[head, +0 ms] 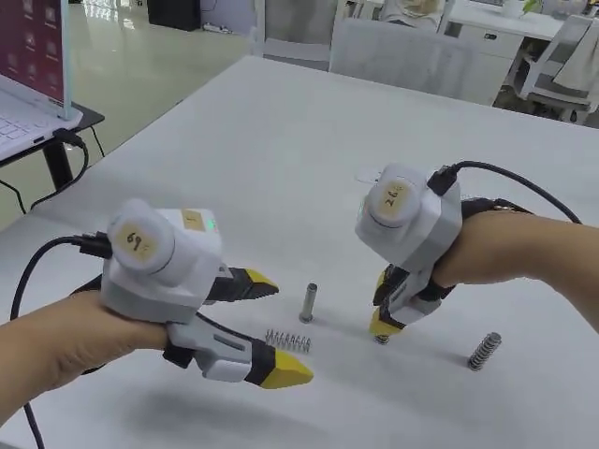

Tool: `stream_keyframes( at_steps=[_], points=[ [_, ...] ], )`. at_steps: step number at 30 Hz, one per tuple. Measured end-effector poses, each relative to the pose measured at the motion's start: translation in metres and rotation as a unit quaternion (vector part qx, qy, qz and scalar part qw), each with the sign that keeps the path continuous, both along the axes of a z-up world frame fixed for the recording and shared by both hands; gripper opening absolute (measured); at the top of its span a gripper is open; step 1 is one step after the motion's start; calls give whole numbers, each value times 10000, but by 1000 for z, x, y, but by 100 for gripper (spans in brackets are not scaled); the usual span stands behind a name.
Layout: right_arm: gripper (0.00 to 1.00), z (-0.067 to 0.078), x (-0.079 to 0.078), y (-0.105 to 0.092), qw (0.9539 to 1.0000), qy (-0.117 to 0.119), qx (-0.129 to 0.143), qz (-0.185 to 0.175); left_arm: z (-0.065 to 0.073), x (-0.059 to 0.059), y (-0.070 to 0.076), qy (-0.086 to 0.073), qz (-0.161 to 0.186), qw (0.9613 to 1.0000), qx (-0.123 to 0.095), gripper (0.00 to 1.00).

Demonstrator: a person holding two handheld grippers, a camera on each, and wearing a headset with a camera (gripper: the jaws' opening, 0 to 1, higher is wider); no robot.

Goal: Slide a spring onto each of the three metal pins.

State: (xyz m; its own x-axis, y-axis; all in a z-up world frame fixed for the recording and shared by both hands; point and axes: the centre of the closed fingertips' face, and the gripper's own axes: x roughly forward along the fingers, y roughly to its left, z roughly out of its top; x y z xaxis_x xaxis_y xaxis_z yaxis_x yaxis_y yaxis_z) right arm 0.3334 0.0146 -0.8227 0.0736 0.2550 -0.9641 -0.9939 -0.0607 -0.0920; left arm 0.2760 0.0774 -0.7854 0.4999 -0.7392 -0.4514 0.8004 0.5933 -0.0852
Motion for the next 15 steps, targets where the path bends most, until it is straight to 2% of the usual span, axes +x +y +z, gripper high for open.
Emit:
stream_keyframes(
  at_steps=[15],
  points=[
    [18, 1, -21, 24, 9995, 157, 222, 154, -2, -2, -1, 12, -41, 10000, 50, 62]
  ],
)
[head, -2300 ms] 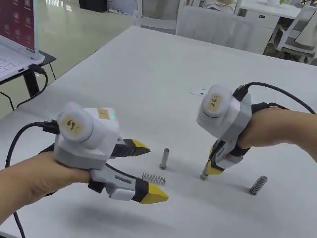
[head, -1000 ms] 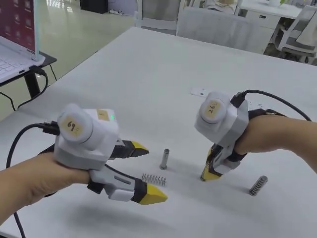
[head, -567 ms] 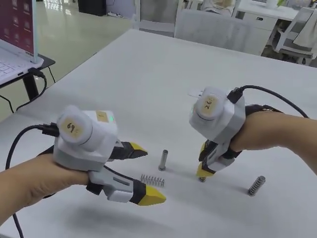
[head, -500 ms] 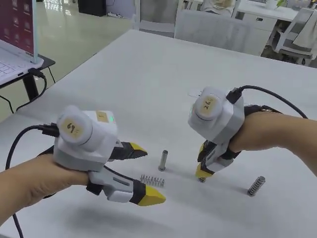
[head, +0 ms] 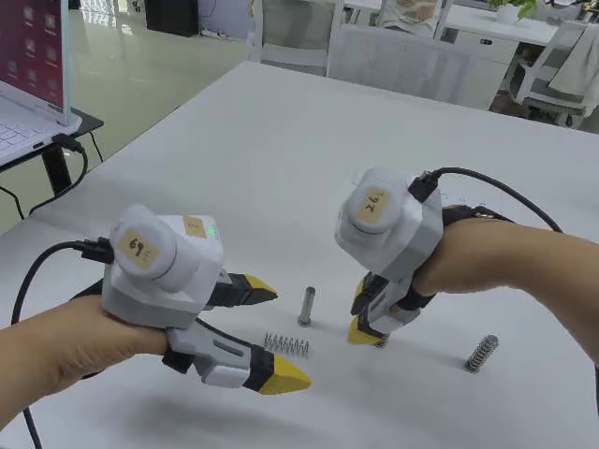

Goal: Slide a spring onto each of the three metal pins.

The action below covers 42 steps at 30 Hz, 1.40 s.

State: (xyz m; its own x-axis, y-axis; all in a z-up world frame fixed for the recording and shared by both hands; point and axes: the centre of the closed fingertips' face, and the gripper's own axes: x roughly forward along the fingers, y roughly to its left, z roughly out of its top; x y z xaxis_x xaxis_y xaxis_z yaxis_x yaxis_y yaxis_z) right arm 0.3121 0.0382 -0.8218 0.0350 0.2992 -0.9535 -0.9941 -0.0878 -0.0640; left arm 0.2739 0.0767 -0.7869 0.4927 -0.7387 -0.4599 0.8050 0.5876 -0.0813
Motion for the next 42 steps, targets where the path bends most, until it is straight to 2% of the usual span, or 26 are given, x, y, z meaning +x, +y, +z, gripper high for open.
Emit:
stream_keyframes(
  at_steps=[8, 14, 26, 42],
  points=[
    [17, -7, -13, 16, 9997, 186, 165, 43, -1, 0, 0, 15, -12, 10000, 7, 62],
    [15, -13, -19, 27, 9992, 239, 298, 71, -2, -1, 0, 41, -23, 10000, 17, 62],
    [13, -30, -21, 36, 9988, 290, 398, 9, -4, -2, 0, 86, -35, 10000, 26, 62],
    [8, -39, -19, 41, 9990, 256, 376, 46, -6, -2, 0, 117, -23, 9999, 22, 61]
  ],
)
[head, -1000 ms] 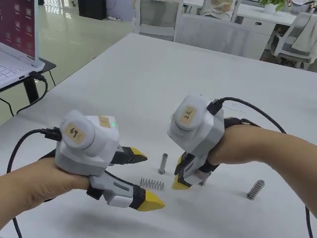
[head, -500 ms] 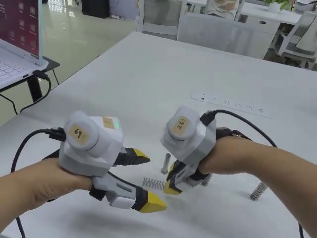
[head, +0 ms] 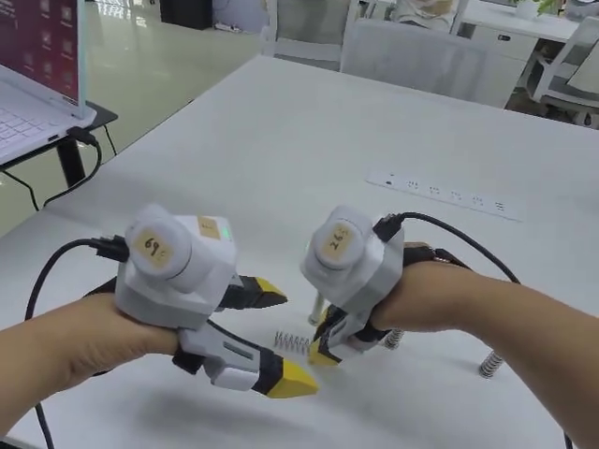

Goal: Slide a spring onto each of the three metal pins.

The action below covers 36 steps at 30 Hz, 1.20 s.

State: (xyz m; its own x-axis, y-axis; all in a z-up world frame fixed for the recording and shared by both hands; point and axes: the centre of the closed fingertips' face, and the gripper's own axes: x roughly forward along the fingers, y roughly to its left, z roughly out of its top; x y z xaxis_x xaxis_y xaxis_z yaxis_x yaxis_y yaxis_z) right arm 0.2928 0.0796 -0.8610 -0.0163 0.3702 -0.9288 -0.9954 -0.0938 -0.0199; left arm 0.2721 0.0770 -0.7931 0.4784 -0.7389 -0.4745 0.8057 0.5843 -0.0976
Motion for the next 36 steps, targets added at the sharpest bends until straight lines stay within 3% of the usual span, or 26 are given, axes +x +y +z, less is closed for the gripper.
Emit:
stream_keyframes(
  at_steps=[9, 21, 33, 36],
  points=[
    [8, 3, -4, -6, 10000, 17, -63, 12, -1, 0, 0, 2, -4, 10000, 20, 61],
    [8, 29, -16, -23, 9998, 70, -138, 125, -3, -5, -6, 25, -168, 9998, 89, 58],
    [8, 52, -30, -32, 9993, 90, -196, 306, 0, -9, -12, -158, -372, 9991, 146, 42],
    [8, 55, -32, -32, 9992, 84, -205, 340, 3, -9, -14, -263, -436, 9986, 147, 38]
  ],
)
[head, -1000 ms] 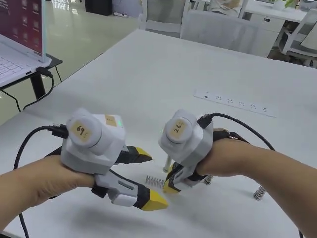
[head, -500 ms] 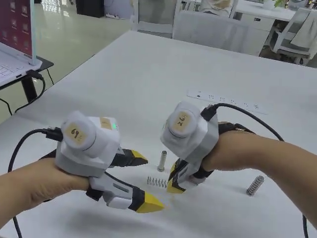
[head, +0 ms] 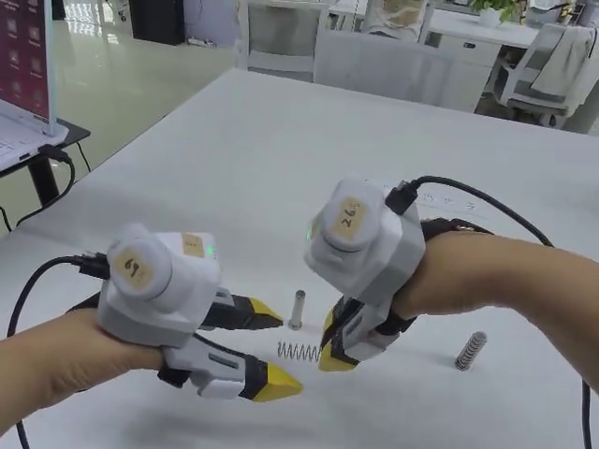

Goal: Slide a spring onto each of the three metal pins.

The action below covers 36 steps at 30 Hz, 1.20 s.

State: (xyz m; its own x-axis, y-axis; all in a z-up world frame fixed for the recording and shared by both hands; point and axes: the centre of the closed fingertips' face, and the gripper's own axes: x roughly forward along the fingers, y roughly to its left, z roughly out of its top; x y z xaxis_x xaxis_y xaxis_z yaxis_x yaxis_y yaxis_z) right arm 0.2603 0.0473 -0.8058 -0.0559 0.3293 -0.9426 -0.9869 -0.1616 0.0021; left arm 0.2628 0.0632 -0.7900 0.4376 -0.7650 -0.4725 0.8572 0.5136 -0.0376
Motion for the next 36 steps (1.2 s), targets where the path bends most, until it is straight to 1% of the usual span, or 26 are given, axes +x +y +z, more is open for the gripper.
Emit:
stream_keyframes(
  at_steps=[2, 8, 11, 16, 20, 25, 27, 32, 36],
  points=[
    [8, 2, -1, 0, 10000, -5, -8, 16, 2, -1, -1, -45, -34, 10000, -9, 34],
    [8, 7, -3, -1, 10000, -40, -28, 70, 4, -2, -4, -153, -126, 9998, 2, 27],
    [8, 9, -6, -2, 9999, -35, -50, 114, 5, -3, -5, -240, -190, 9995, 11, 23],
    [8, 10, -7, -3, 9999, -30, -89, 136, 6, -6, -7, -335, -296, 9990, 78, 15],
    [8, 10, -9, -5, 9998, -16, -123, 163, 6, -7, -9, -389, -372, 9985, 93, 11],
    [8, 12, -11, -6, 9997, -22, -157, 173, 4, -8, -10, -427, -434, 9980, 177, 6],
    [8, 12, -11, -6, 9997, -22, -161, 176, 4, -8, -10, -441, -458, 9978, 206, 4],
    [8, 14, -12, -5, 9998, -12, -145, 156, 3, -9, -10, -466, -493, 9974, 240, 4],
    [8, 19, -11, -4, 9998, -47, -113, 153, 3, -8, -10, -477, -491, 9973, 270, 4]
  ],
)
